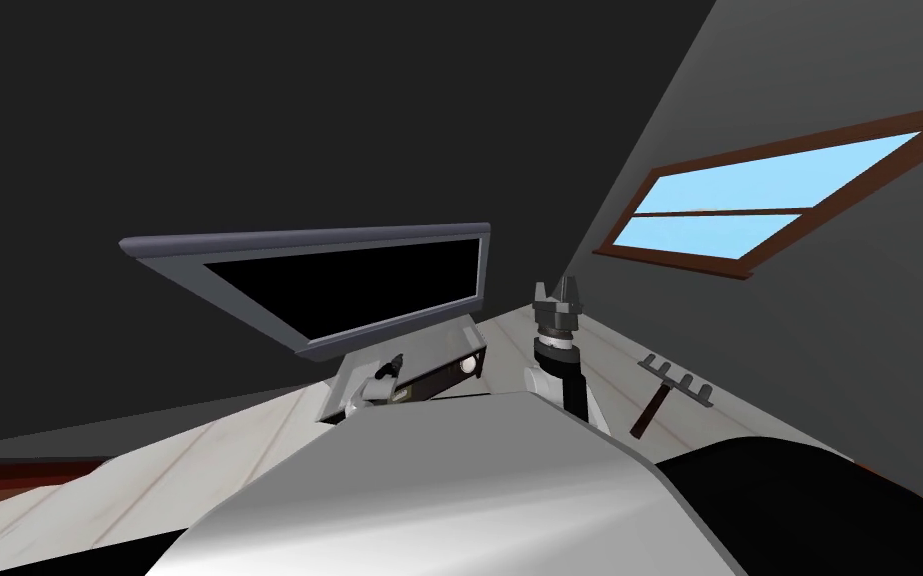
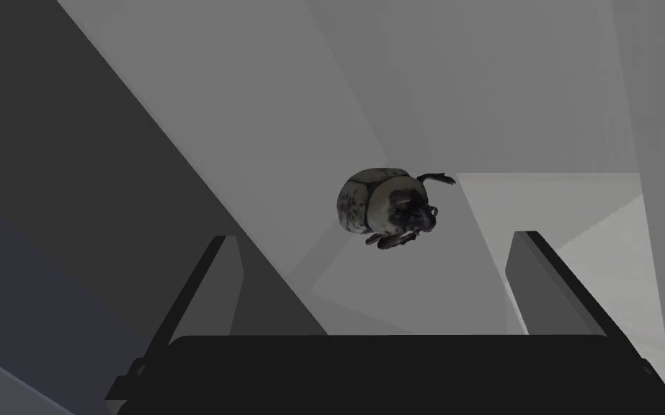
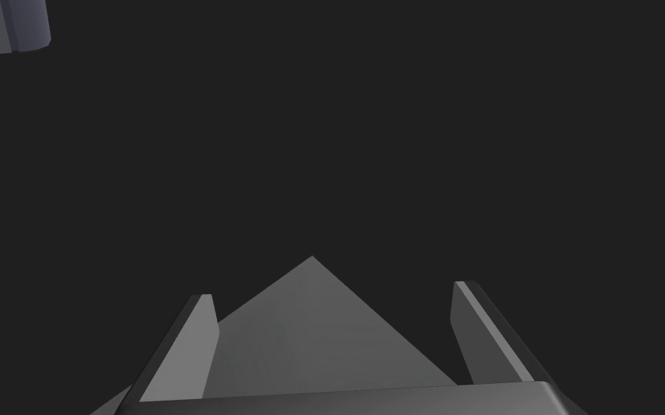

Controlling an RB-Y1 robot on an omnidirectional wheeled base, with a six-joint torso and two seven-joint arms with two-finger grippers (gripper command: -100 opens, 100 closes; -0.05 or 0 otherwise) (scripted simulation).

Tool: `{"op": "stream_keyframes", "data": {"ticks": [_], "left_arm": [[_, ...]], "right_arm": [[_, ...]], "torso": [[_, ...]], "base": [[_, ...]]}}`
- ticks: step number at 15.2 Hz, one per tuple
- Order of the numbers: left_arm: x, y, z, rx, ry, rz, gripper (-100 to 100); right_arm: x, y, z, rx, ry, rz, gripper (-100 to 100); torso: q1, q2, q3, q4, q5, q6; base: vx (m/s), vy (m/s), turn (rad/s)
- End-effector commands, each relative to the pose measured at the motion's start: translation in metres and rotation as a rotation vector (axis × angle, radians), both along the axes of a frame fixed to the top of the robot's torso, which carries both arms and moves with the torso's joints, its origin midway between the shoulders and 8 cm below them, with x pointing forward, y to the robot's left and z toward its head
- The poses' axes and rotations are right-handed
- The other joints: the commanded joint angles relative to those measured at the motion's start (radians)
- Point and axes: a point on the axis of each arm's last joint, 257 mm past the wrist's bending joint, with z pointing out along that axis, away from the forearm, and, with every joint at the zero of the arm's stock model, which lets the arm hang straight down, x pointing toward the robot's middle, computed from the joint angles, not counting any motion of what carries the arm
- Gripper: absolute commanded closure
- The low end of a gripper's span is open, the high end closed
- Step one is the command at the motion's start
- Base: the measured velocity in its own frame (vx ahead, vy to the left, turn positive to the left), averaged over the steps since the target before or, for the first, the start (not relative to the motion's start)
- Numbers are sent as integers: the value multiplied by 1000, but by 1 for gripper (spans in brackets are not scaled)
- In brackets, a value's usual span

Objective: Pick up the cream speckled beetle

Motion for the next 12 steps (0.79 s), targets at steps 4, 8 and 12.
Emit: {"op": "stream_keyframes", "data": {"ticks": [4,8,12], "left_arm": [[-4,0,-7,-1,-3,-1,-100],[-5,0,-8,-1,-4,-1,100],[1,0,1,0,-2,0,100]], "right_arm": [[0,0,0,0,0,0,0],[0,0,0,0,0,0,0],[0,0,0,0,0,0,0]], "torso": [[-1,2,1,1,0,0],[-1,3,2,1,0,1],[0,3,2,1,0,0]], "base": [[4,-8,22],[0,0,0],[-6,7,-22]]}}
